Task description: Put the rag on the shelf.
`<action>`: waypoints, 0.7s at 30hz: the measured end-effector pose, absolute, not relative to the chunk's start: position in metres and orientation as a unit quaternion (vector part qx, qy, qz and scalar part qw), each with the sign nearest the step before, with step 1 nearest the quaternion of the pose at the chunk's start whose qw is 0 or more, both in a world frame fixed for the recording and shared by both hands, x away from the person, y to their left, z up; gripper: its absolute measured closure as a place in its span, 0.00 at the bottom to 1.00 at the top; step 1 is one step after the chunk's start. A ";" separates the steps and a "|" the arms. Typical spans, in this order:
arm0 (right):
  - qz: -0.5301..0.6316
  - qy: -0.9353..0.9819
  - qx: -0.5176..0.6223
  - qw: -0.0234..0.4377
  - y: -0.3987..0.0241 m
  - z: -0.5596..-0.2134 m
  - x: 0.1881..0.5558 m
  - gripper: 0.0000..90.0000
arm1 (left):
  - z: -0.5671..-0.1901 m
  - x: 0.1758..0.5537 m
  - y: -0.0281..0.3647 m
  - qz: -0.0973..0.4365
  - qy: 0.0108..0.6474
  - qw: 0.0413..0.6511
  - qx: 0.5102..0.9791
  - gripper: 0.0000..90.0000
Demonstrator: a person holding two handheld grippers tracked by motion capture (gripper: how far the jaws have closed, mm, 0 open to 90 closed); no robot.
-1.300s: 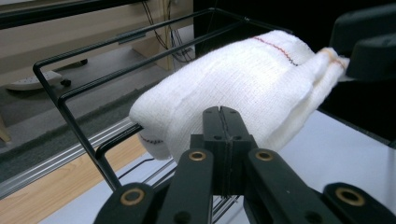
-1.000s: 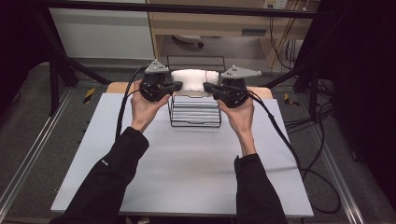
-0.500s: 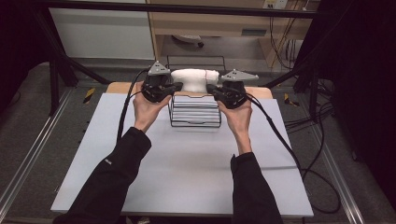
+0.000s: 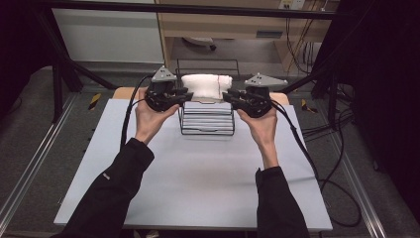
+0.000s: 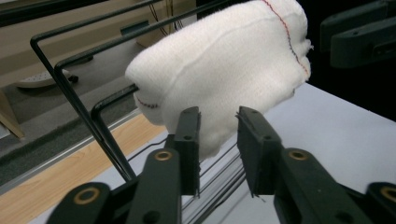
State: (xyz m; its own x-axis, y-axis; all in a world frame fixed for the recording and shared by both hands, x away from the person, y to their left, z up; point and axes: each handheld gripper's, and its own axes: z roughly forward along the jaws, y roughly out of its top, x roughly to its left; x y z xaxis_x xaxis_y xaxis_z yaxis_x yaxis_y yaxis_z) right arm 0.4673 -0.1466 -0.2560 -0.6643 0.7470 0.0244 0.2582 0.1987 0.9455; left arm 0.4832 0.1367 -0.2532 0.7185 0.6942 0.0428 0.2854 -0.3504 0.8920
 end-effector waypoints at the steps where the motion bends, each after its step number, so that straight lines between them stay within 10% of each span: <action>1: 0.533 0.741 0.340 0.229 -0.148 -0.255 0.466 0.75 | -0.254 0.481 0.139 0.213 0.307 0.481 0.793 0.73; 21: 0.501 0.755 0.369 0.206 -0.179 -0.276 0.444 0.18 | -0.307 0.448 0.189 0.192 0.323 0.451 0.810 0.22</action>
